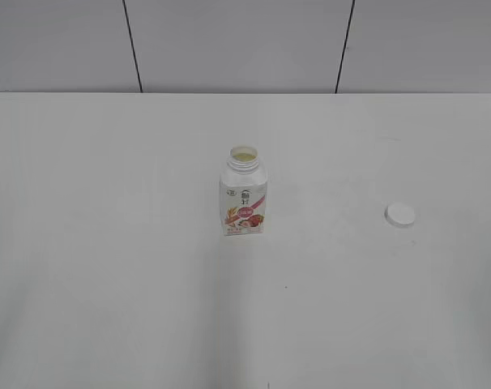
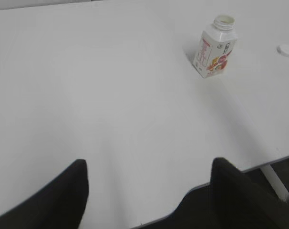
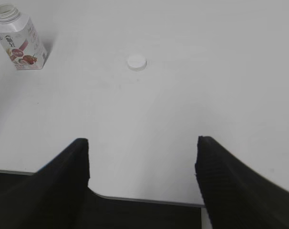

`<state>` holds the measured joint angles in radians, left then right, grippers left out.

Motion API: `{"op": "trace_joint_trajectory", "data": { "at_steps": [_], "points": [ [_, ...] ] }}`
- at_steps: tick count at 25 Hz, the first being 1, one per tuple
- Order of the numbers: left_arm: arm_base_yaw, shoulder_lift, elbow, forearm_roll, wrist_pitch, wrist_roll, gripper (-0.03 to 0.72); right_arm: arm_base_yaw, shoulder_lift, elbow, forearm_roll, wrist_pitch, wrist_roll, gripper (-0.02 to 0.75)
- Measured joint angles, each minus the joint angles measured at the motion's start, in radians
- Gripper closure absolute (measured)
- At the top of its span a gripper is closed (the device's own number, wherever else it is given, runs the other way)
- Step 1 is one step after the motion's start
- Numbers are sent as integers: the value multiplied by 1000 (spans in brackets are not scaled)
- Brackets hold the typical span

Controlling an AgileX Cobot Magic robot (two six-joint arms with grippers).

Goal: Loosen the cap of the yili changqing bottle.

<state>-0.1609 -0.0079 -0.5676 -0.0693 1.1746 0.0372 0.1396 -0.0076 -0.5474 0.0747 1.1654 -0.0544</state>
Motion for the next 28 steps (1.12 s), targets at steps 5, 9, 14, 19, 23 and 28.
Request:
{"op": "trace_joint_trajectory", "data": {
  "at_steps": [5, 9, 14, 19, 23, 28],
  "points": [
    [0, 0, 37, -6, -95, 1, 198, 0, -1, 29, -62, -47, -2, 186],
    [0, 0, 46, -20, -113, 1, 200, 0, -1, 34, -81, -66, -2, 186],
    [0, 0, 46, -26, -113, 1, 200, 0, -1, 34, -85, -69, -2, 186],
    [3, 0, 46, -26, -113, 1, 200, -9, -1, 34, -88, -69, -2, 186],
    [45, 0, 46, -26, -113, 1, 207, -65, -1, 34, -89, -69, -2, 186],
    [102, 0, 46, -26, -113, 1, 210, -143, -1, 34, -89, -69, -2, 186]
  ]
}}
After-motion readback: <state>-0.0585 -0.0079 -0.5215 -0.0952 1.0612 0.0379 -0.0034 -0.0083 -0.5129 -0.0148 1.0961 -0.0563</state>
